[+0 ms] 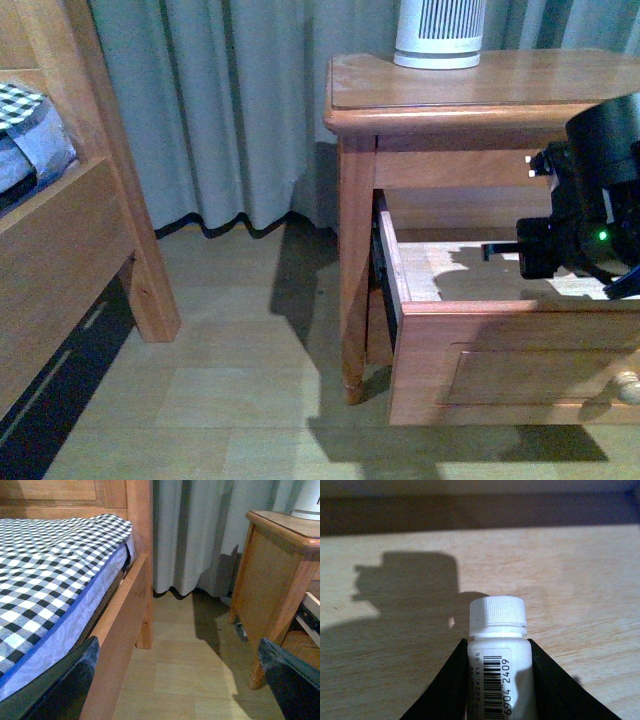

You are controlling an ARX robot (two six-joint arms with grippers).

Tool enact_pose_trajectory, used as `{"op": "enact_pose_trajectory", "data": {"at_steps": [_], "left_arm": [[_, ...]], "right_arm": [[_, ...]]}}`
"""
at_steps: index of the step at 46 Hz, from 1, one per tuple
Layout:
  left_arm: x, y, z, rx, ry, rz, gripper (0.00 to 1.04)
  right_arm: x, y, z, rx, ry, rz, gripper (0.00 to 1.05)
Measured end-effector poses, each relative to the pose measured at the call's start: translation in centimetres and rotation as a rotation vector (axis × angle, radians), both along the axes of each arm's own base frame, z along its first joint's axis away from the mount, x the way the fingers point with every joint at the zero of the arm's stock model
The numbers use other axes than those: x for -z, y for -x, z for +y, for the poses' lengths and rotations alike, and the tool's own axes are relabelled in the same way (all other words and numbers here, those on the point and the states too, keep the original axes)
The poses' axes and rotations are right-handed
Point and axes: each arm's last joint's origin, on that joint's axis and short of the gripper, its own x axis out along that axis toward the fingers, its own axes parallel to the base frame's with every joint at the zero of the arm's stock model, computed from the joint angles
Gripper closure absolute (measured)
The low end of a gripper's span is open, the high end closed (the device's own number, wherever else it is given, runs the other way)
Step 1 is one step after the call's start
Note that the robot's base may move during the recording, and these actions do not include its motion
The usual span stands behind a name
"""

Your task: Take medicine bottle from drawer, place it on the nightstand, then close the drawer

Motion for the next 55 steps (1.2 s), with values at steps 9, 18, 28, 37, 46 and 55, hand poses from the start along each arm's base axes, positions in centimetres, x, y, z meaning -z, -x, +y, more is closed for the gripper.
{"op": "enact_pose_trajectory", "data": {"at_steps": [9, 18, 28, 37, 46, 55], "left_arm": [[0.0, 0.0, 0.0, 0.0, 0.0, 0.0, 0.07], [0.0, 0.0, 0.0, 0.0, 0.0, 0.0, 0.07], [0.0, 0.0, 0.0, 0.0, 0.0, 0.0, 0.07], [0.0, 0.0, 0.0, 0.0, 0.0, 0.0, 0.07], [0.0, 0.0, 0.0, 0.0, 0.0, 0.0, 0.07], [0.0, 0.0, 0.0, 0.0, 0.0, 0.0, 0.07]], "right_arm": [[-9.1, 4.9, 3.8, -0.154, -0.033, -0.139, 0.75], [-17.9, 4.4, 2.8, -0.163, -0.048, -0.337, 0.75], [-21.3, -1.6, -2.5, -0.005, -0.023, -0.355, 0.75], [-20.5, -6.2, -5.4, 0.07, -0.03, -0.303, 0.75], [-17.3, -9.4, -6.1, 0.108, -0.05, -0.272, 0.75], [-14.3, -10.8, -7.1, 0.161, -0.043, -0.227, 0.75]]}}
